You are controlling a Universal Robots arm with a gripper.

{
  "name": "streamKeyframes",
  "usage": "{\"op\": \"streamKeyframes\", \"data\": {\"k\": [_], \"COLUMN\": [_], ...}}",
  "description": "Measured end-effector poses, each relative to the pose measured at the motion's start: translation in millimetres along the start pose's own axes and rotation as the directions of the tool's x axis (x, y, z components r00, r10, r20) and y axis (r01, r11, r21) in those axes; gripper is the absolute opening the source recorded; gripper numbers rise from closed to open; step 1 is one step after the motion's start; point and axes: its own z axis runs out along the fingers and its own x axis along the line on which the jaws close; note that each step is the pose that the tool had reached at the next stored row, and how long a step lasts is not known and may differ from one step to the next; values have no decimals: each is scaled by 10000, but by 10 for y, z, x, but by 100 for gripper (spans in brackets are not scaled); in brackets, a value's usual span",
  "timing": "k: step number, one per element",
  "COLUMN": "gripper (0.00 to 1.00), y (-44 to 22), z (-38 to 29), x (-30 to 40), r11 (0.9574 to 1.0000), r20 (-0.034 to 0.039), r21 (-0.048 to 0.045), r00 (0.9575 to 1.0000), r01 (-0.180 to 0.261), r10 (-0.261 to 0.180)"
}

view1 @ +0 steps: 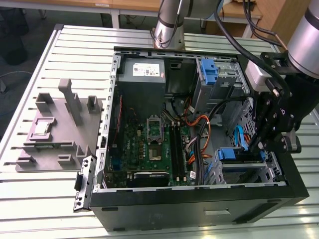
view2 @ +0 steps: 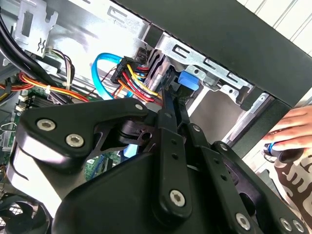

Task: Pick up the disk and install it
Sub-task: 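Insert the second disk wire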

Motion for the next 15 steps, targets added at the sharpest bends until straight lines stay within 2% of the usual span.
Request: {"op": "streamKeyframes", "data": {"k": [4,9,15], "gripper": [16,16,16], "y": [-1,-2,-1], "z": [-3,-2,-2], "x": [0,0,0], "r11": [10000,9999,9999], "r20": [-5,-7,-7], "r21": [0,-131,-146], "r00": [10000,10000,10000], "r01": [1,10,10], "r10": [-1,-10,-10]}}
